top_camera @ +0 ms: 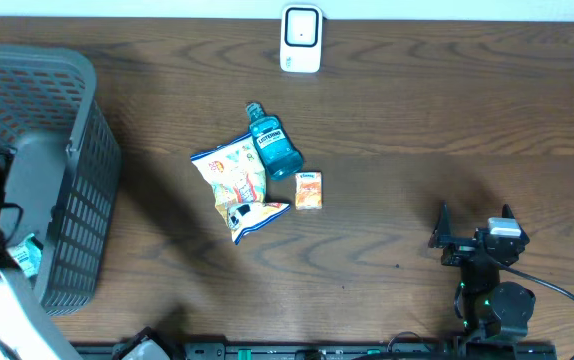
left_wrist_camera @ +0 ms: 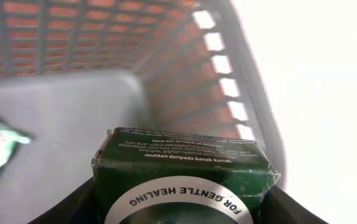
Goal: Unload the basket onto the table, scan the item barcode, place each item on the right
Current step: 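Carry the green Zam-Buk box past the scanner and set it down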
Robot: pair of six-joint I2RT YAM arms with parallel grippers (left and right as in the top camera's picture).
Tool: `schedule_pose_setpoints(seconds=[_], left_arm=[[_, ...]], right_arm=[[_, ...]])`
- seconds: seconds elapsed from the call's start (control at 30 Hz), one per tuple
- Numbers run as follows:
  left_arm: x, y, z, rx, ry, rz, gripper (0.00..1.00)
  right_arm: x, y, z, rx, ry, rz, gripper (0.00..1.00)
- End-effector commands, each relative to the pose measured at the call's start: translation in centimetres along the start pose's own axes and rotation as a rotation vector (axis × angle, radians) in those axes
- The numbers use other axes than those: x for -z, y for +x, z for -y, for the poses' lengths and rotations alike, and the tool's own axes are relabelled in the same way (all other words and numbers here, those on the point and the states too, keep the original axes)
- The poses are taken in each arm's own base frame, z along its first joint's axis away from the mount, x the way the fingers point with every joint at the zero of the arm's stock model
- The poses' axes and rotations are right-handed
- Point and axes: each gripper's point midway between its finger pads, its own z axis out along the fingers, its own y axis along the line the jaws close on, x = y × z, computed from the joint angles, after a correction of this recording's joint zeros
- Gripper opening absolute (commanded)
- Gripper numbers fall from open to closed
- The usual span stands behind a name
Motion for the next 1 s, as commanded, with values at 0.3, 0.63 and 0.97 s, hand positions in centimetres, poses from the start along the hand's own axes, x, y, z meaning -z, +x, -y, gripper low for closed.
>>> schedule_pose_setpoints(seconds=[0.3,0.63,0.97], left_arm=[[8.6,12.8,12.0,-0.214,0.488,-0.330,0.54],[5.6,32.2,16.8,-0.568,0.452,-0.603,0.54],[-0.2,53.1,14.1,-0.823,0.393,-0.755,0.54]], right_arm=[[0.0,0.2,0.1,0.007,0.002,-0.006,0.99],[0.0,0.2,0.1,0.008,0.002,-0.006,0.99],[0.0,0.2,0.1,0.008,0.002,-0.006,0.99]])
